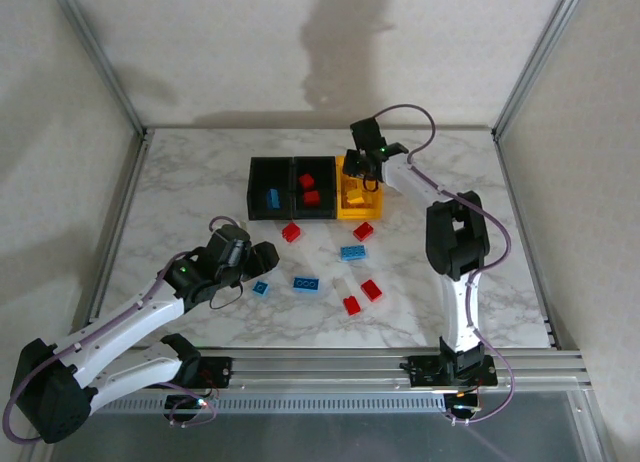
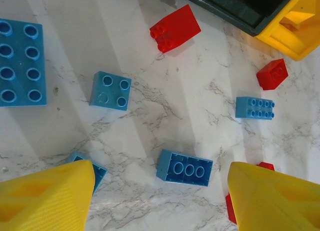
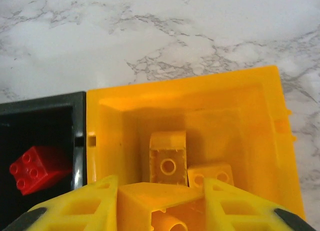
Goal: Sort the legos into containers by color
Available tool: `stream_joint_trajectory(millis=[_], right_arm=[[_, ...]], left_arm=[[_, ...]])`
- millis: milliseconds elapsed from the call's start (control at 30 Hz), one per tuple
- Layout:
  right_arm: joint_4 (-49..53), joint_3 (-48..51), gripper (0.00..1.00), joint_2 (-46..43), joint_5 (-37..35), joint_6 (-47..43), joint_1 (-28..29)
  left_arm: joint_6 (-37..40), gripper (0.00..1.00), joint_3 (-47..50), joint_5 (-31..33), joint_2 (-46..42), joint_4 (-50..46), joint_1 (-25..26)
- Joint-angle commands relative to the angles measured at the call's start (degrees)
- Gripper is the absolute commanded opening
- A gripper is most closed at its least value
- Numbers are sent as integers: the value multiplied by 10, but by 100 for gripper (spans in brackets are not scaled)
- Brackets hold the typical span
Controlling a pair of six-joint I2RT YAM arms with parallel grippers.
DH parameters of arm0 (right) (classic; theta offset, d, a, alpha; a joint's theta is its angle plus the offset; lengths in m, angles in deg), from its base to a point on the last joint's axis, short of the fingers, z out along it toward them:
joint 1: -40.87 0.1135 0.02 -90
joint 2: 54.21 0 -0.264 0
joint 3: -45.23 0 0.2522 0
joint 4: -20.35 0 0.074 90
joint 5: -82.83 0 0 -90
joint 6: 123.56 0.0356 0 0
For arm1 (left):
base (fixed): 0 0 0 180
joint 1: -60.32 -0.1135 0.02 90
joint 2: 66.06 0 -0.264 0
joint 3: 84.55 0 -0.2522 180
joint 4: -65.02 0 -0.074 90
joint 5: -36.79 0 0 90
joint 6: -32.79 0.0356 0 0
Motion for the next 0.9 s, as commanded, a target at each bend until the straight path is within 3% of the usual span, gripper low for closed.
stream_joint_trajectory(millis=[0, 400, 567, 867], right_arm=[[20, -37, 35, 28, 11, -5, -4], [28, -53, 46, 43, 14, -7, -4], [22, -46, 52, 20, 15, -10, -4], [6, 9, 52, -73, 6, -19, 8]], left_arm=[[-6, 70, -7, -2, 6, 9, 2], [3, 70, -17, -8, 34, 21, 2], [4, 71, -25, -5, 36, 21, 2], [3, 73, -47, 14, 57, 15, 2]])
